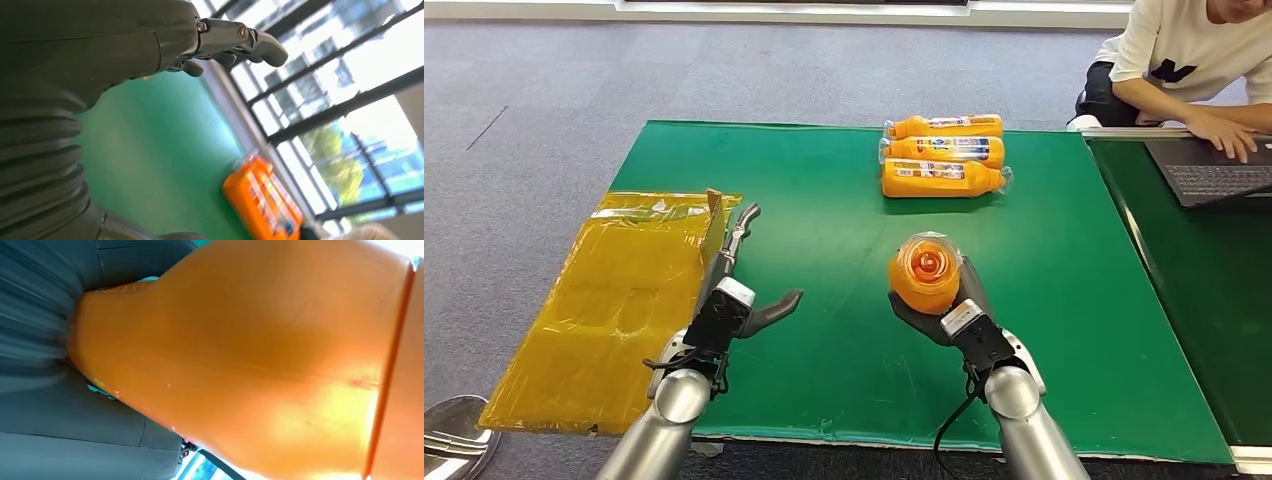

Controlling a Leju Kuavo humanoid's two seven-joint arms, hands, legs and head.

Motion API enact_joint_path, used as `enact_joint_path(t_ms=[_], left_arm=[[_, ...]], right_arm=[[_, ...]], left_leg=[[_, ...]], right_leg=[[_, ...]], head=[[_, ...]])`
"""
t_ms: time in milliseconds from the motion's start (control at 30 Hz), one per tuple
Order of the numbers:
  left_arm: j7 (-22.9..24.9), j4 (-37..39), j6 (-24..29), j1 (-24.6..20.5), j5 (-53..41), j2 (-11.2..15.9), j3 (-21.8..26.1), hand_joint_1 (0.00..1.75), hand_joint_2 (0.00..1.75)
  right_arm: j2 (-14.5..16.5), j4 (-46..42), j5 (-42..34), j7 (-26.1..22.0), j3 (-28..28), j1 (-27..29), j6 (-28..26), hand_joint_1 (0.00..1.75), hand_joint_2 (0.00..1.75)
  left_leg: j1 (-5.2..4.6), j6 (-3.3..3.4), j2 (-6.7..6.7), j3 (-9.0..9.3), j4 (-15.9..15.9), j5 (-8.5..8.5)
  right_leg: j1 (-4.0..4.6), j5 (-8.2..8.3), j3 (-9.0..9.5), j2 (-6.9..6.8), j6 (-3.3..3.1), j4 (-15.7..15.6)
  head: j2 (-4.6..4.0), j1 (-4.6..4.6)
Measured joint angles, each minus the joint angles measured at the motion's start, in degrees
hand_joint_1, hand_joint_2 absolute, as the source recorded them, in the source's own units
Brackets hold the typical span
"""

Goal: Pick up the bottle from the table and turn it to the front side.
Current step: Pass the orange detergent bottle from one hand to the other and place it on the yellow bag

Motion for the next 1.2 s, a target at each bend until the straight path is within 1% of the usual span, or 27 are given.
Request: enact_joint_path(t_ms=[67,100,167,233,400,500,700,933,1067,1200], left_arm=[[-1.5,-1.1,6.1,-0.6,-2.4,-1.0,-1.6,0.0,1.75],[-1.7,-1.7,8.1,-0.9,-3.0,-1.4,-2.4,0.0,1.75],[-1.9,-2.6,10.2,-1.2,-3.5,-2.1,-4.0,0.0,1.75],[-2.0,-3.2,10.9,-1.2,-2.6,-2.5,-5.4,0.0,1.75],[-2.9,-3.7,10.2,-1.6,1.0,-3.5,-7.9,0.0,1.75],[-2.8,-3.6,9.6,-2.6,1.7,-4.3,-9.3,0.0,1.75],[-2.3,-3.1,9.0,-3.9,2.3,-5.7,-11.3,0.0,1.75],[-2.0,-2.8,8.6,-4.2,2.4,-6.0,-11.9,0.0,1.75],[-0.8,-2.3,6.9,-4.4,2.7,-6.1,-12.6,0.0,1.75],[2.5,-0.4,3.1,-5.0,2.8,-6.2,-13.5,0.0,1.75]], right_arm=[[0.4,1.6,-0.7,-0.8,-0.5,-1.2,-0.1,1.75,1.75],[0.7,2.5,-0.8,-1.0,-0.6,-1.8,-0.3,1.75,1.75],[1.2,4.5,-1.3,-1.4,-0.9,-2.9,-0.7,1.75,1.75],[1.7,6.4,-2.0,-2.0,-1.1,-3.8,-0.8,1.75,1.75],[3.2,11.6,-6.8,-4.3,-2.5,-5.6,1.0,1.75,1.75],[4.3,14.5,-7.8,-5.0,-3.1,-6.8,1.9,1.75,1.75],[6.4,18.3,-7.7,-5.1,-3.4,-8.8,2.2,1.75,1.75],[7.1,20.2,-7.1,-5.1,-3.5,-9.6,2.2,1.75,1.75],[7.1,21.3,-5.1,-4.7,-3.5,-10.6,2.0,1.75,1.75],[7.2,22.1,-3.5,-4.2,-3.5,-11.9,2.1,1.75,1.75]], left_leg=[[0.0,0.01,0.0,0.0,0.0,0.0],[0.0,0.01,0.01,0.0,0.0,0.01],[-0.01,0.02,0.01,0.0,0.0,0.02],[0.0,0.02,0.01,0.01,0.0,0.02],[0.0,0.0,0.01,0.0,0.0,0.04],[0.0,-0.01,0.06,0.0,0.0,0.04],[0.0,-0.01,0.07,0.0,0.0,0.05],[0.0,-0.01,0.07,0.0,0.0,0.04],[0.0,-0.01,0.07,0.0,0.0,0.04],[0.0,0.0,0.08,0.0,0.0,0.05]], right_leg=[[0.0,0.02,0.01,0.0,0.01,0.0],[-0.01,0.03,0.01,0.0,0.01,0.0],[0.0,0.05,0.01,0.0,0.0,0.0],[0.0,0.06,0.0,0.01,-0.01,0.0],[0.01,0.06,-0.02,0.01,-0.01,0.0],[0.01,0.06,-0.02,0.05,-0.01,0.0],[0.01,0.07,-0.03,0.05,-0.01,0.0],[0.01,0.06,-0.04,0.05,-0.01,0.0],[0.0,0.07,-0.04,0.05,-0.01,0.0],[0.0,0.07,-0.03,0.06,0.0,0.0]], head=[[0.01,0.0],[0.01,0.0],[0.01,0.0],[0.01,0.0],[0.0,0.0],[-0.01,0.0],[-0.01,0.0],[0.01,0.0],[0.0,0.0],[-0.01,0.0]])
